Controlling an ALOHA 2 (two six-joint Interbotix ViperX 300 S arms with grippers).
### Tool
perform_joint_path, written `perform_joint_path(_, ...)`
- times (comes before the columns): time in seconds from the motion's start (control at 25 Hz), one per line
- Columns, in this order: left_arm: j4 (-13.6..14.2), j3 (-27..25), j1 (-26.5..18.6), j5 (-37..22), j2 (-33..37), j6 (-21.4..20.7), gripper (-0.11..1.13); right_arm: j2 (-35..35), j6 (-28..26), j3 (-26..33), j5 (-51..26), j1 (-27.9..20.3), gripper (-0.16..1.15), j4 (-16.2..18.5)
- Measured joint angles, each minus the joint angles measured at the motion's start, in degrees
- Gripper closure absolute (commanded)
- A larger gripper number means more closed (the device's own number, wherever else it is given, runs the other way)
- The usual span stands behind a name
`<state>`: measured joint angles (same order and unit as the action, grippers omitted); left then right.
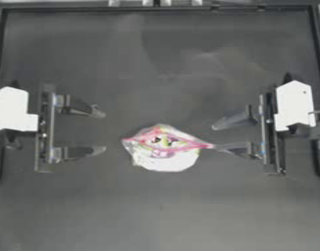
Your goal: Put candy in bag
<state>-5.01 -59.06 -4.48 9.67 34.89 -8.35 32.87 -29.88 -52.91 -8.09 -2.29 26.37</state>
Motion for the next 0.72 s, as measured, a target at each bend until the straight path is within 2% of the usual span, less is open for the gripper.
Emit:
perform_joint_path(0.48,0.09,-3.69,-0.09,-0.18,7.12,0.00,0.08,3.87,0.18,-3.43,3.25,-2.29,0.19,0.44)
perform_joint_path(0.72,0.00,-5.36,-0.09,-0.18,10.46,0.00,0.11,5.62,0.35,-4.04,3.34,-2.46,0.19,2.20)
